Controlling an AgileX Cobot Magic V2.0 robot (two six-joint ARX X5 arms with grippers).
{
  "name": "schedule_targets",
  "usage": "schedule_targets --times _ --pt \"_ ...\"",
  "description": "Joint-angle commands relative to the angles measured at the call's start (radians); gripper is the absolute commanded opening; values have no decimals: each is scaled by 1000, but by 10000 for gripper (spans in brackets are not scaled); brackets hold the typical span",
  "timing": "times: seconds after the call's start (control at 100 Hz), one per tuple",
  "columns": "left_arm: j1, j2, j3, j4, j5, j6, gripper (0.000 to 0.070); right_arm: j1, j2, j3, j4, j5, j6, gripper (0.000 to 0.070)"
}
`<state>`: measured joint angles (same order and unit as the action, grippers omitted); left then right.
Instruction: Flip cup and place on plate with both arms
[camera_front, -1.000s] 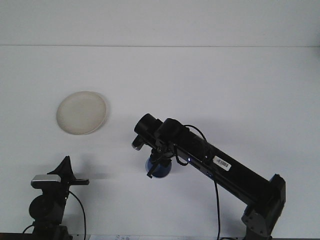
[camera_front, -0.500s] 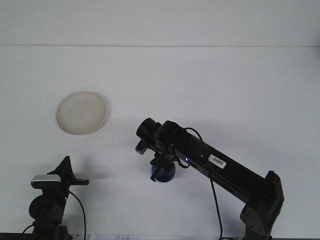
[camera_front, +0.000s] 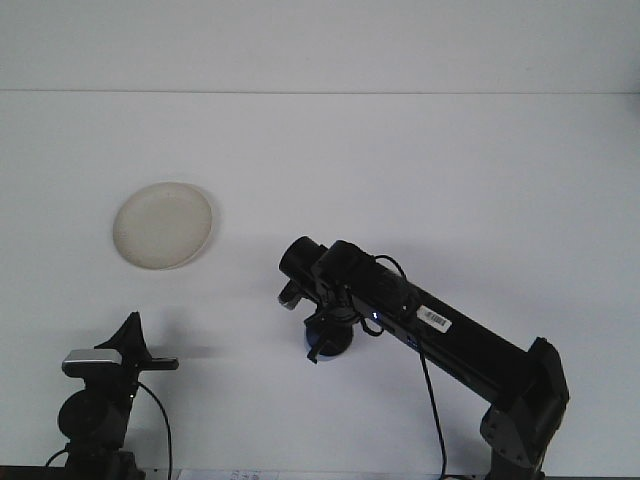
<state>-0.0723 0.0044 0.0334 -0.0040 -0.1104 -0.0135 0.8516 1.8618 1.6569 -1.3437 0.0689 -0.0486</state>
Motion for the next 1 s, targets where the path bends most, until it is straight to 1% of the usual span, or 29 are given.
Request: schedule_targets --times 0.0,0.19,0.39,0.51,0.63,0.69,0.77,0.81,0.92,0.99 --pt "1 -2 -19 12 -5 -2 15 12 24 17 -31 1 -4 371" --pt "1 -2 -19 12 -5 -2 15 12 24 31 -31 -2 -5 375" --pt "1 -2 -19 12 -5 -2 15 12 -9 104 -30 -9 -12 376" --pt "1 -2 -19 12 -5 -2 15 12 -78 140 -2 -13 -12 375" --pt "1 -2 -19 12 -5 -2 15 11 -206 140 81 -15 -11 375" --pt "1 -2 -19 12 -5 -2 15 10 -287 140 124 -3 -10 375" --pt "1 -2 -19 12 -5 -2 15 3 -399 136 188 59 0 377" --pt "1 -2 -19 12 -5 -3 15 1 -456 128 212 94 3 400" --pt "1 -2 -19 12 -5 -4 15 -5 -612 68 257 166 22 565" --pt "1 -2 -19 12 -5 -18 15 -10 -716 -13 294 196 22 575"
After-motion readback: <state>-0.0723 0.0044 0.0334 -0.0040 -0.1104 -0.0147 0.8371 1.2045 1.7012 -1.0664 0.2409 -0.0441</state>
